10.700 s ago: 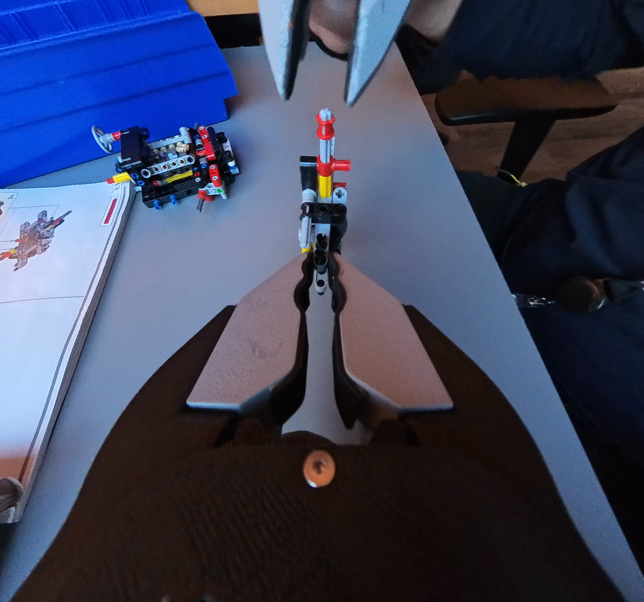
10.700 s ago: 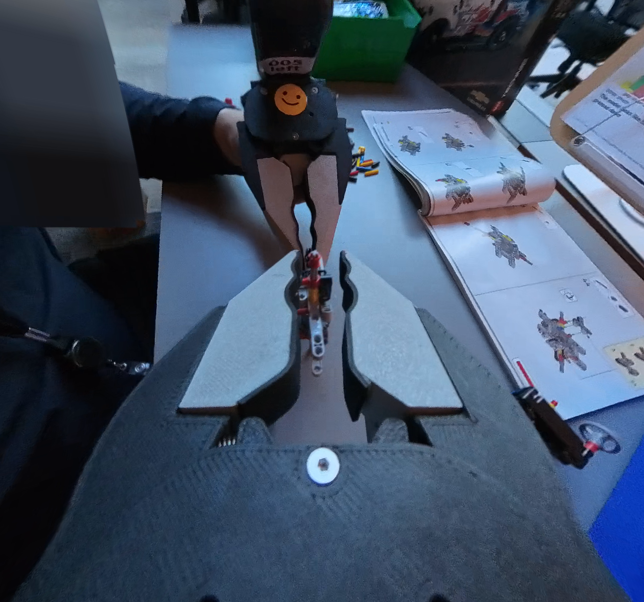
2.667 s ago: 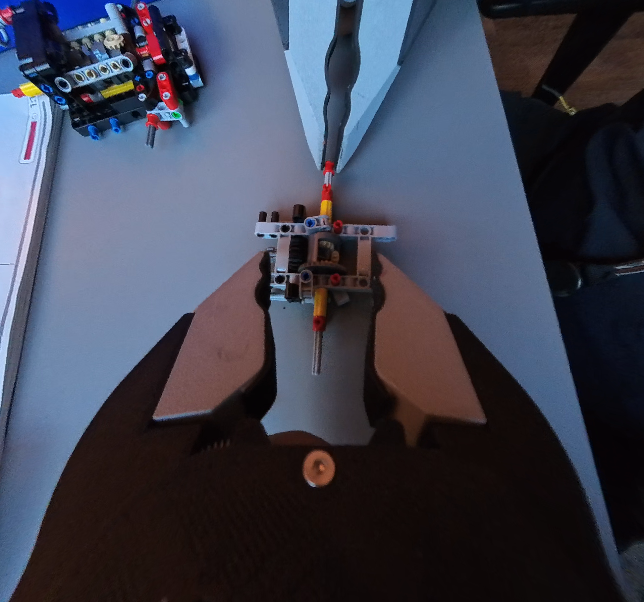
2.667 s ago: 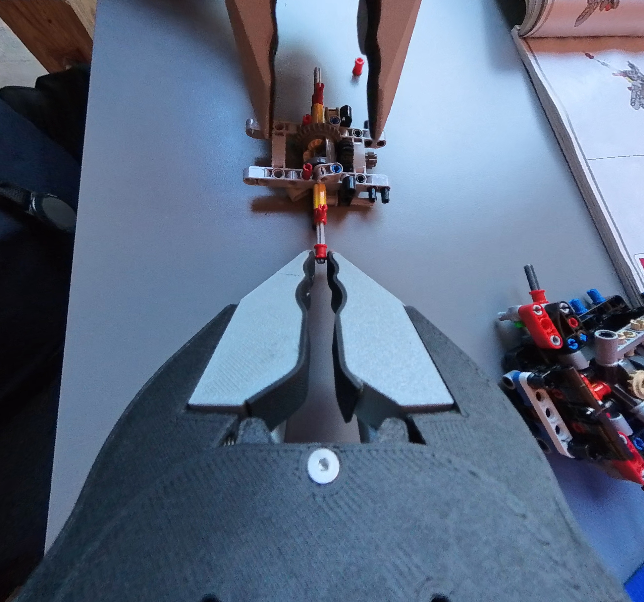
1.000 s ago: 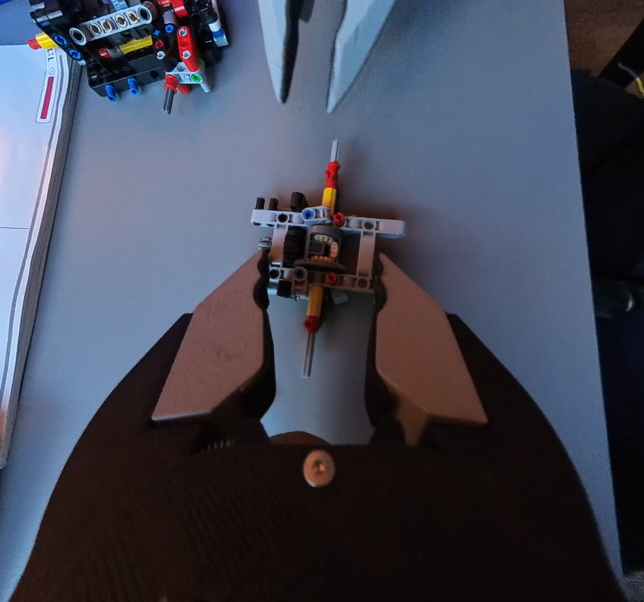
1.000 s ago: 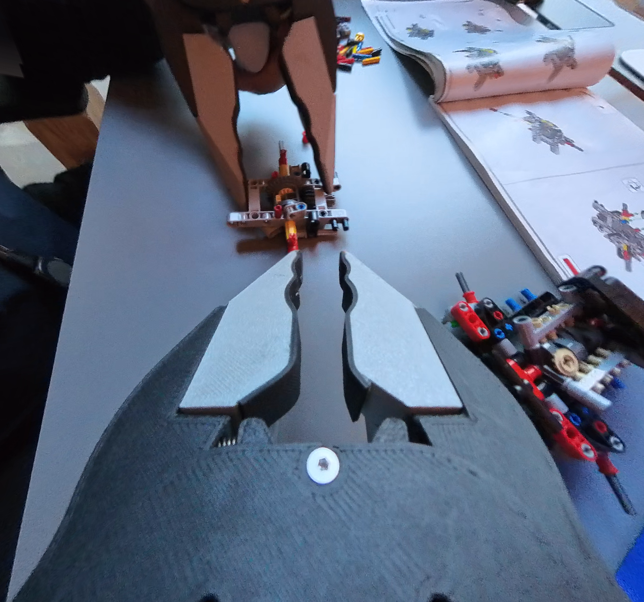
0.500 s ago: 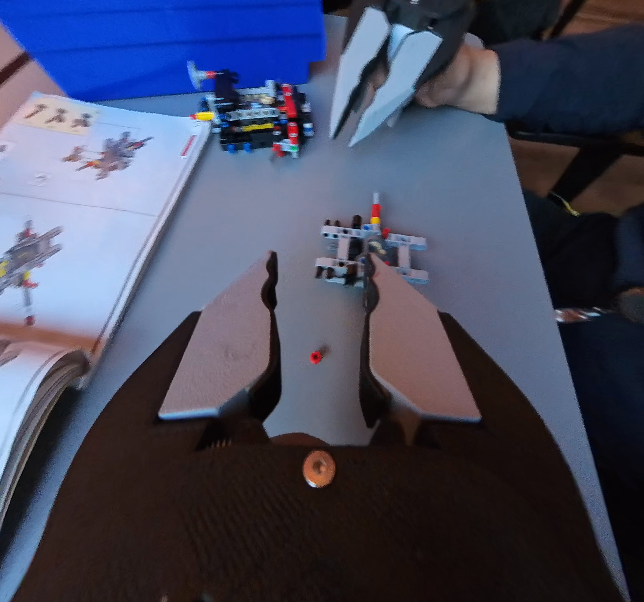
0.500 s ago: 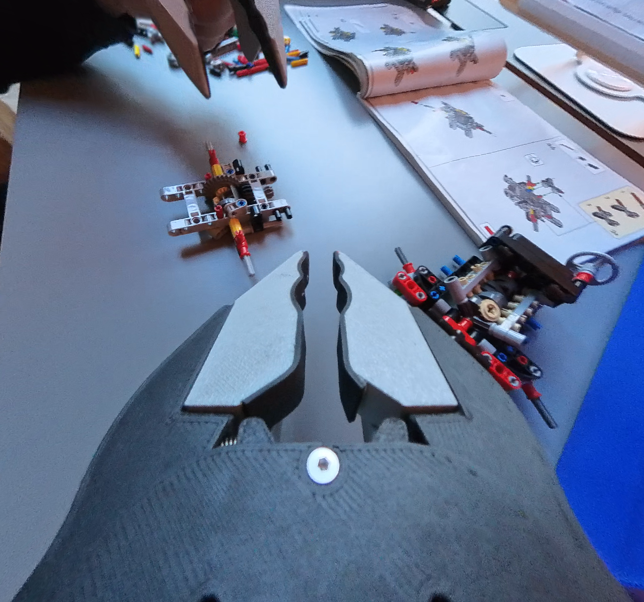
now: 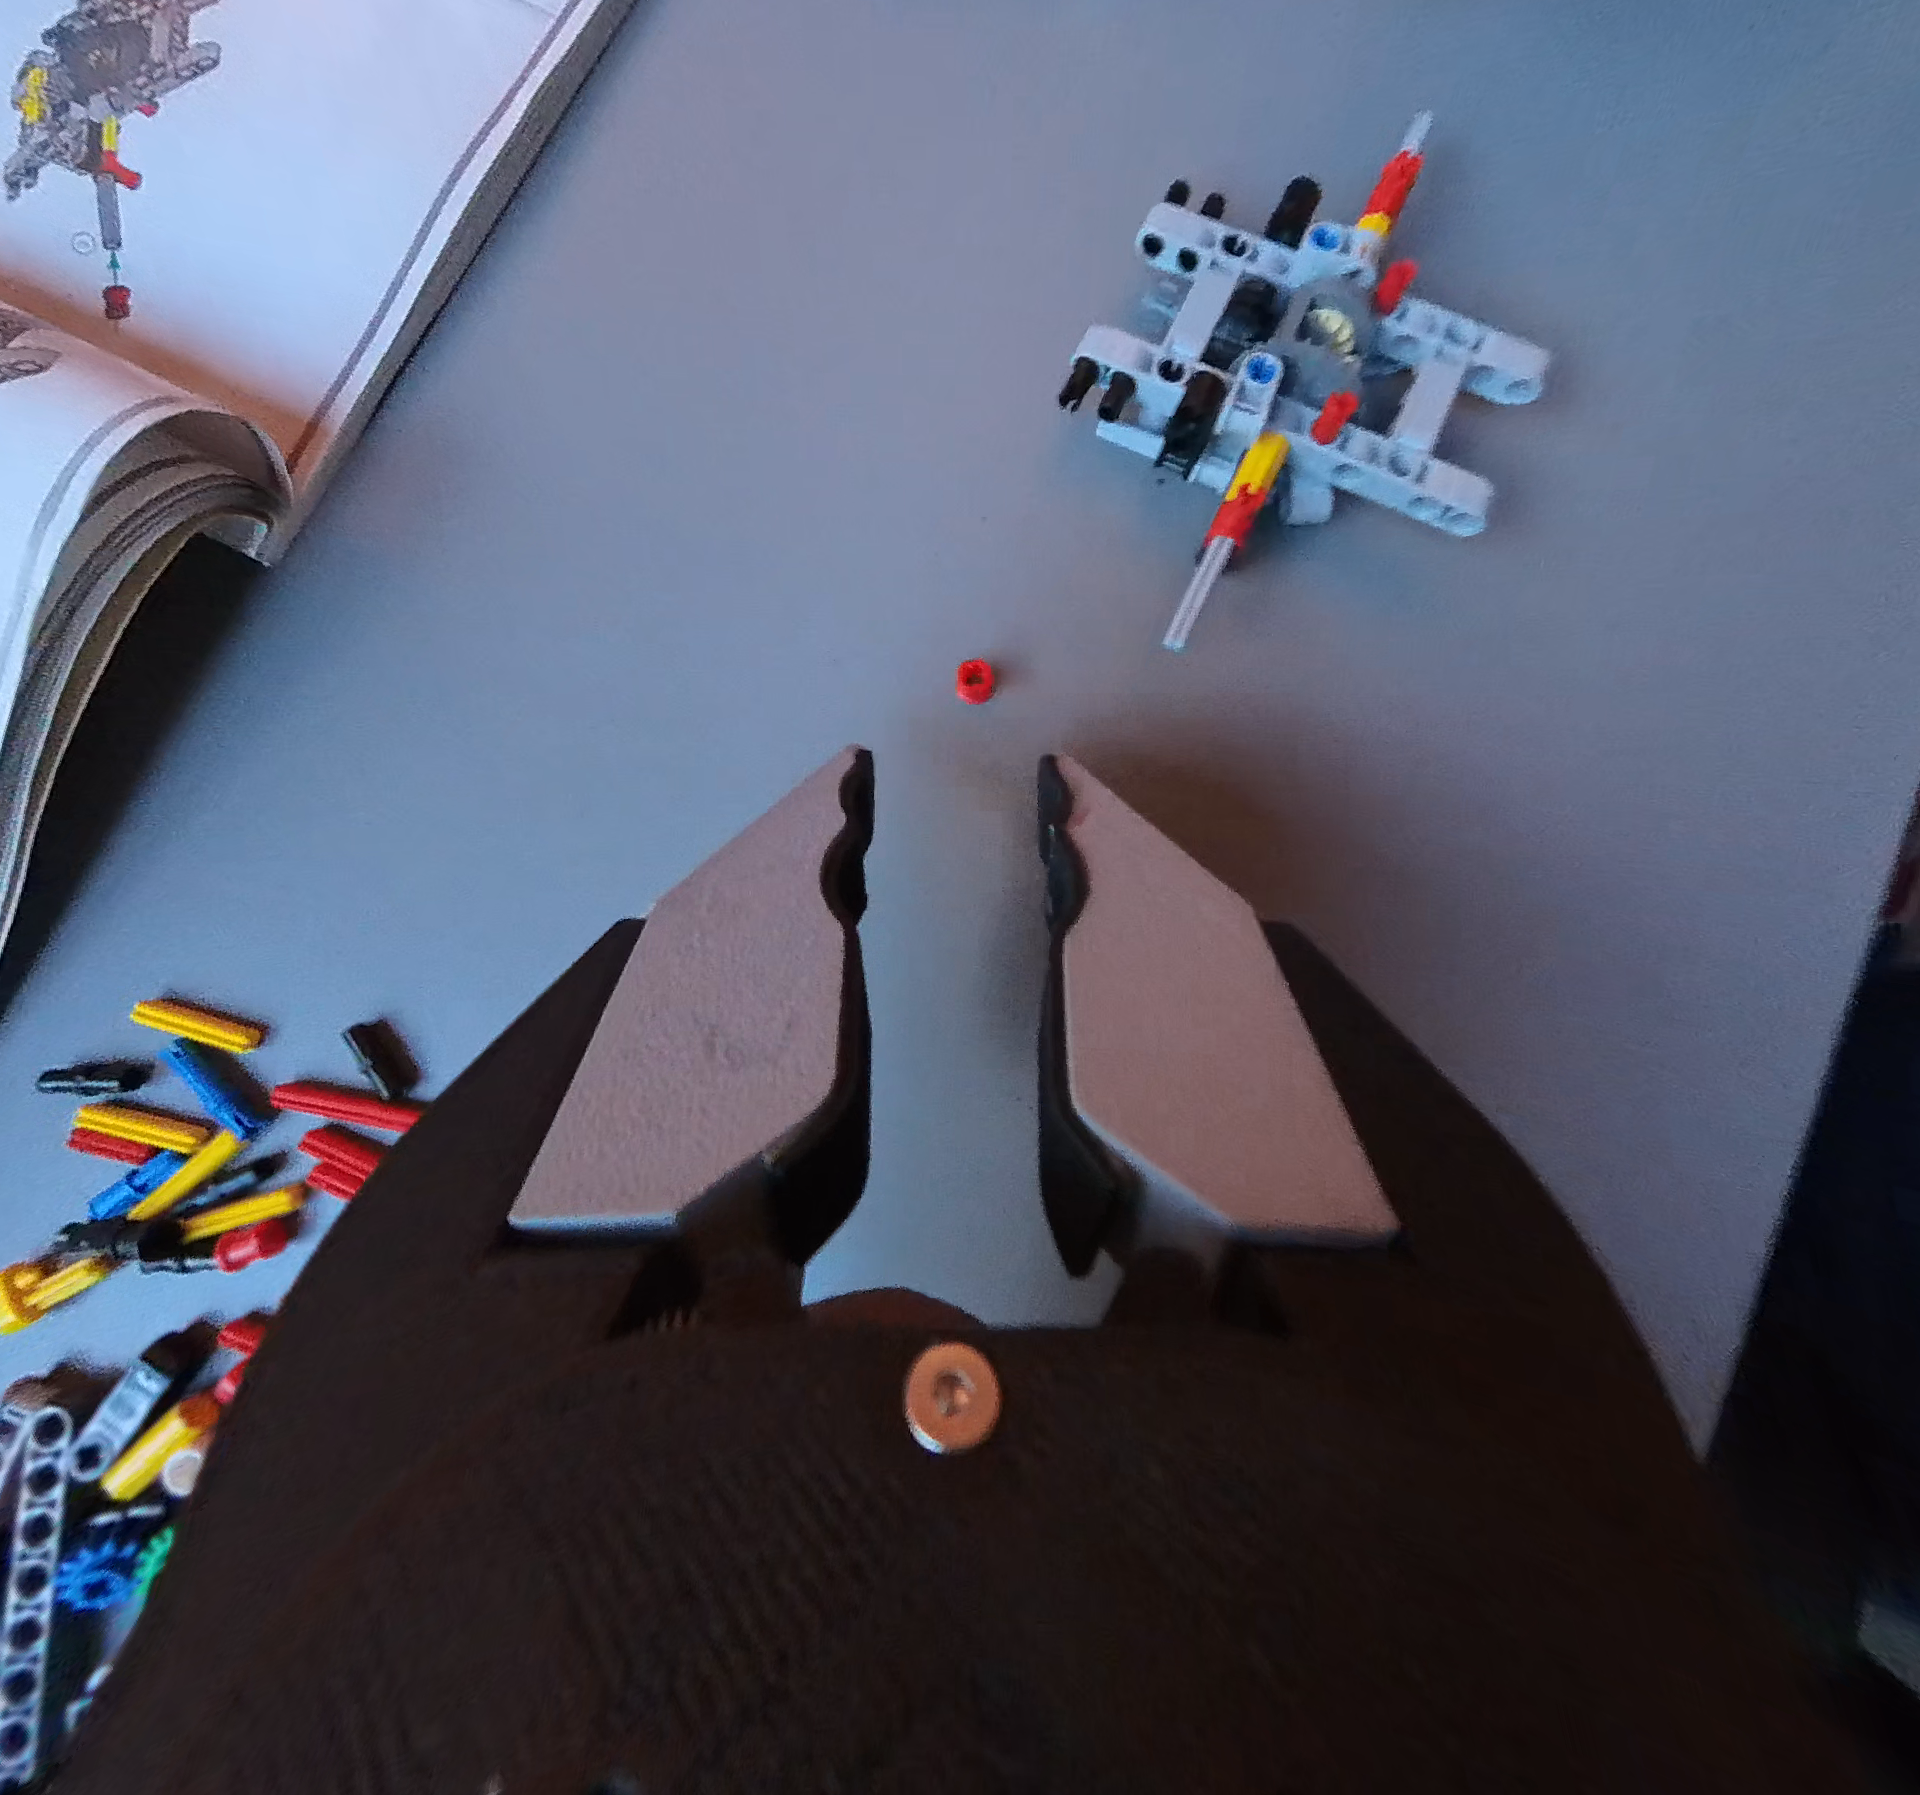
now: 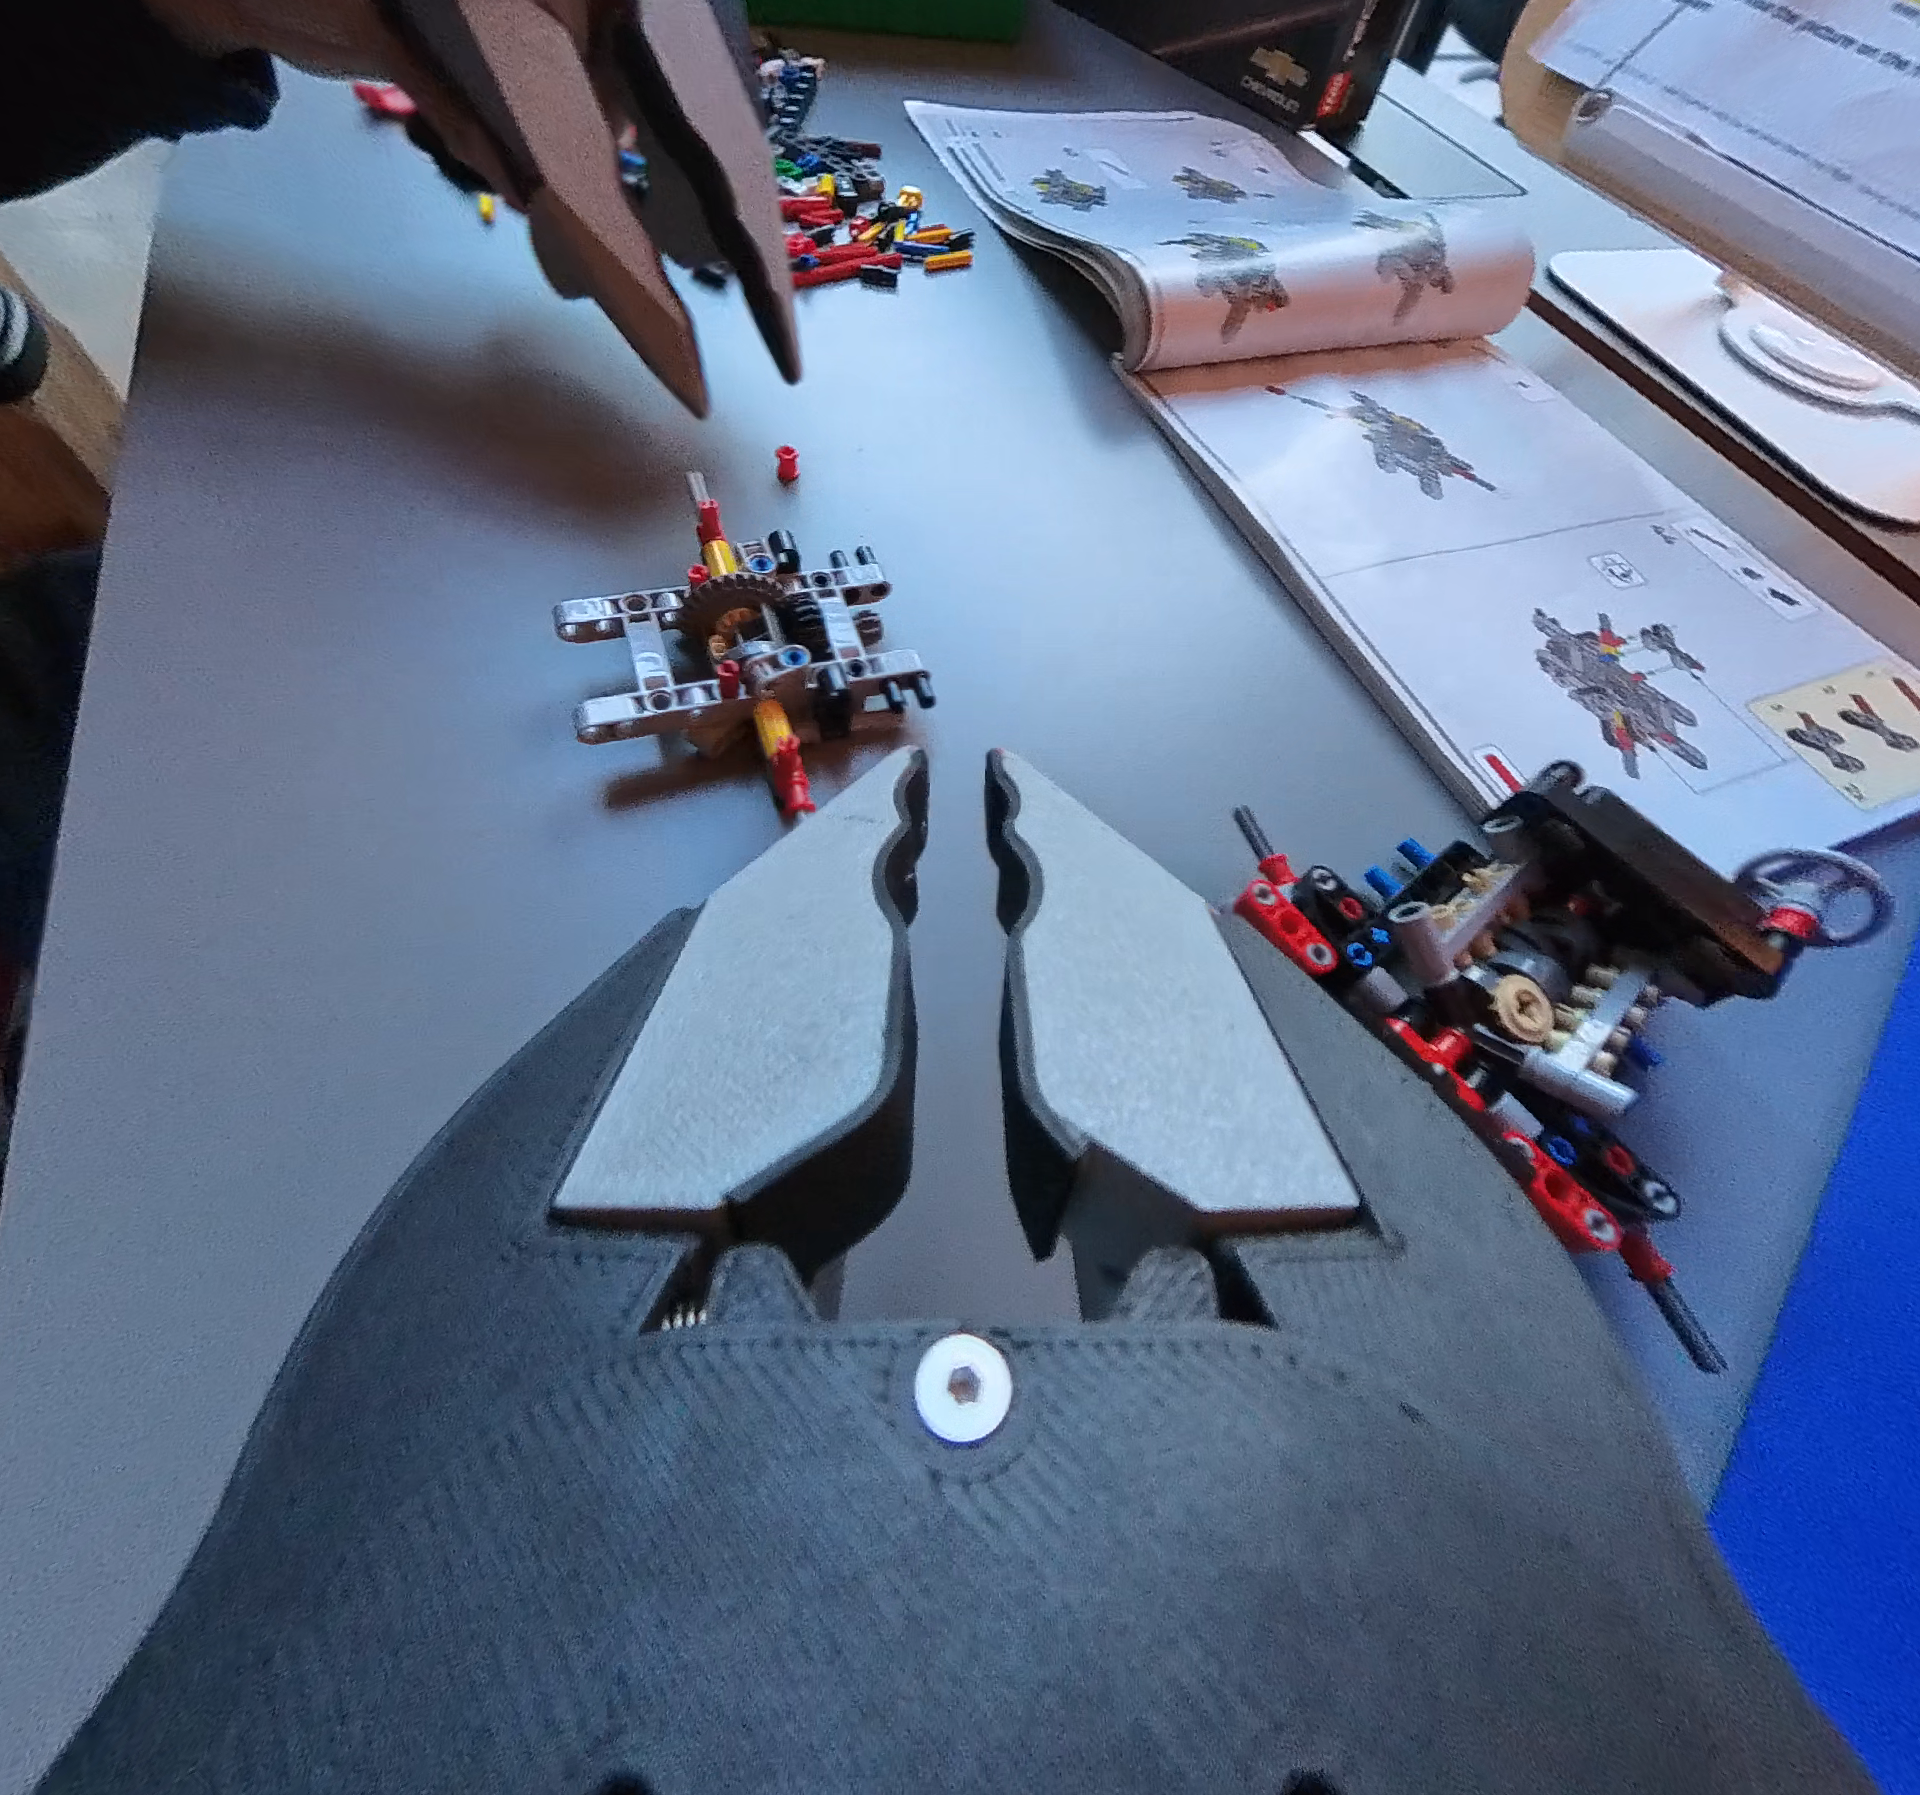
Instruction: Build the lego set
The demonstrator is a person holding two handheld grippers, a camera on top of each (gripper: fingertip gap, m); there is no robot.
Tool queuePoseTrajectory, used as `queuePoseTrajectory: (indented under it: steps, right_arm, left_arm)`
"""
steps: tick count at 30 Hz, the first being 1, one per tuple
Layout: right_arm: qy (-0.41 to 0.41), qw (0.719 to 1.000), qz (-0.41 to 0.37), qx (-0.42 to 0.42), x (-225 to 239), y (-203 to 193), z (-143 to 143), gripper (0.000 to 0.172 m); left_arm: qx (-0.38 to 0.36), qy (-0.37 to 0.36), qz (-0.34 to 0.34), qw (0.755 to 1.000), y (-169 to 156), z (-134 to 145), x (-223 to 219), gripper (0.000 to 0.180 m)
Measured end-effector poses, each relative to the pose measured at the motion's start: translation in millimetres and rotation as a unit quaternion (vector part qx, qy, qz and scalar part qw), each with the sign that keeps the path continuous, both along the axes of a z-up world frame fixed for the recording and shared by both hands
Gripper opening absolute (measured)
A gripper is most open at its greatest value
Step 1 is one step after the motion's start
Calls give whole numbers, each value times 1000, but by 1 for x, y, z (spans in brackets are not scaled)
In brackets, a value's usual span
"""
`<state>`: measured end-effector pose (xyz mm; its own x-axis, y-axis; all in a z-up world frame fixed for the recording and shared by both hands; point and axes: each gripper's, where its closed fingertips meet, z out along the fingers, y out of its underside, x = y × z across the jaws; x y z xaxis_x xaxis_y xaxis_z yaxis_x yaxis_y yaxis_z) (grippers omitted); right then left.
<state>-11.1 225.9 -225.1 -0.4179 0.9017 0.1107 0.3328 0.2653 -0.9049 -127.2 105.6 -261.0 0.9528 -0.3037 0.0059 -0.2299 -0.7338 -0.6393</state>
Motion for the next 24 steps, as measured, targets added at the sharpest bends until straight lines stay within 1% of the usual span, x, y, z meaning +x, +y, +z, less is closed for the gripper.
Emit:
queuePoseTrajectory:
  steps: [2,6,11,12,14,18,21,23,24]
  right_arm:
    - [-3,1000,9,13,1,-7,-3,9]
    - [-14,999,26,43,1,-15,-10,11]
    - [-20,998,42,41,0,-19,-11,12]
    - [-19,998,44,39,0,-20,-11,13]
    - [-17,998,48,40,0,-21,-10,13]
    - [-22,997,50,53,0,-23,-13,14]
    - [-20,997,46,60,0,-22,-14,14]
    - [-14,997,41,62,-1,-22,-12,14]
    - [-10,997,39,65,-2,-22,-11,14]
  left_arm:
    - [-3,8,1,1000,6,-4,-1,29]
    - [4,-14,-14,1000,13,-11,5,28]
    - [19,-33,-24,999,19,-11,9,23]
    - [21,-30,-28,999,19,-11,9,19]
    - [25,-22,-37,999,19,-12,9,5]
    - [39,-34,-44,998,17,-11,15,4]
    - [45,-11,-52,998,15,-11,17,4]
    - [61,-3,-58,996,15,-4,23,4]
    - [80,-19,-62,995,16,5,32,4]
